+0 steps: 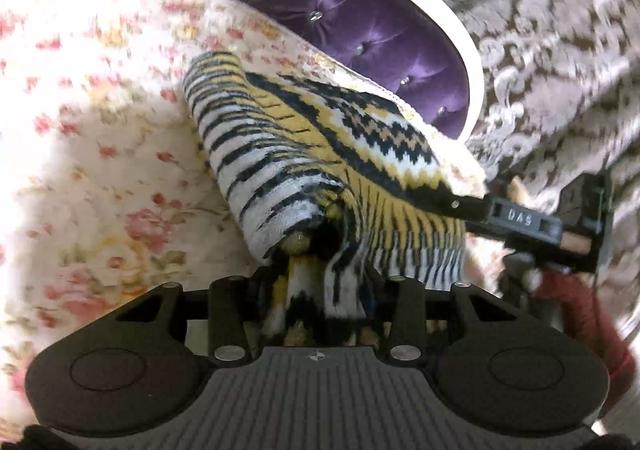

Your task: Fold small clothes

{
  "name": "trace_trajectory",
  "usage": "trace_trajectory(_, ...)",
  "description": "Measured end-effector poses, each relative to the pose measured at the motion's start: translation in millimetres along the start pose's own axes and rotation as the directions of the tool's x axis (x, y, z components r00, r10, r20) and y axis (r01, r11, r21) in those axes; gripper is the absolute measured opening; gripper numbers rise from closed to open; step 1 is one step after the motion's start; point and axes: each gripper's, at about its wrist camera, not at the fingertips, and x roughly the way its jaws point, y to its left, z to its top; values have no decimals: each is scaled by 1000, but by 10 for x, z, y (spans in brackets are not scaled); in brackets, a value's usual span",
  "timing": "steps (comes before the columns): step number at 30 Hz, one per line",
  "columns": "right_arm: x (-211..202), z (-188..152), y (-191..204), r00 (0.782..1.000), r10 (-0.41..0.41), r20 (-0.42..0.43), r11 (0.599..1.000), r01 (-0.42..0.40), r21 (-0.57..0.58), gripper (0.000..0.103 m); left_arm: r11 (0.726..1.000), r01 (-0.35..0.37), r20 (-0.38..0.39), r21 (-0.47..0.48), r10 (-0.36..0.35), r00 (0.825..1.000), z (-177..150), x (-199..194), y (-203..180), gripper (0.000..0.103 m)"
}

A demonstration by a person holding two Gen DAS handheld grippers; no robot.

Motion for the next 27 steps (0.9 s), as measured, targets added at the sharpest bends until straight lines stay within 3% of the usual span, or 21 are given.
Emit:
trace_trajectory(10,-304,-460,-8,991,-45,123,999,44,11,89,994,-102,26,47,101,995,-168,-319,-185,40)
trace_trajectory(14,-604,-568,104,975,-42,220,999,44,-7,89,972,-165,208,168,129,970,-101,-616,-481,40)
trace_trajectory(18,-612,-697,269,980,-76,184,992,92,-82,88,952,-221,287,211,156,945,152,-527,-698,42)
trace_trajectory(21,-444,-844,373,982,-174,79,968,185,-171,87,935,-273,265,225,211,941,287,-263,-734,42)
trace_trajectory(24,-526,-995,375,978,-178,112,965,196,-176,87,894,-356,152,271,326,933,245,58,-602,46)
trace_trajectory(27,-583,-946,346,980,-181,80,971,191,-147,86,910,-343,150,235,314,937,153,89,-474,55)
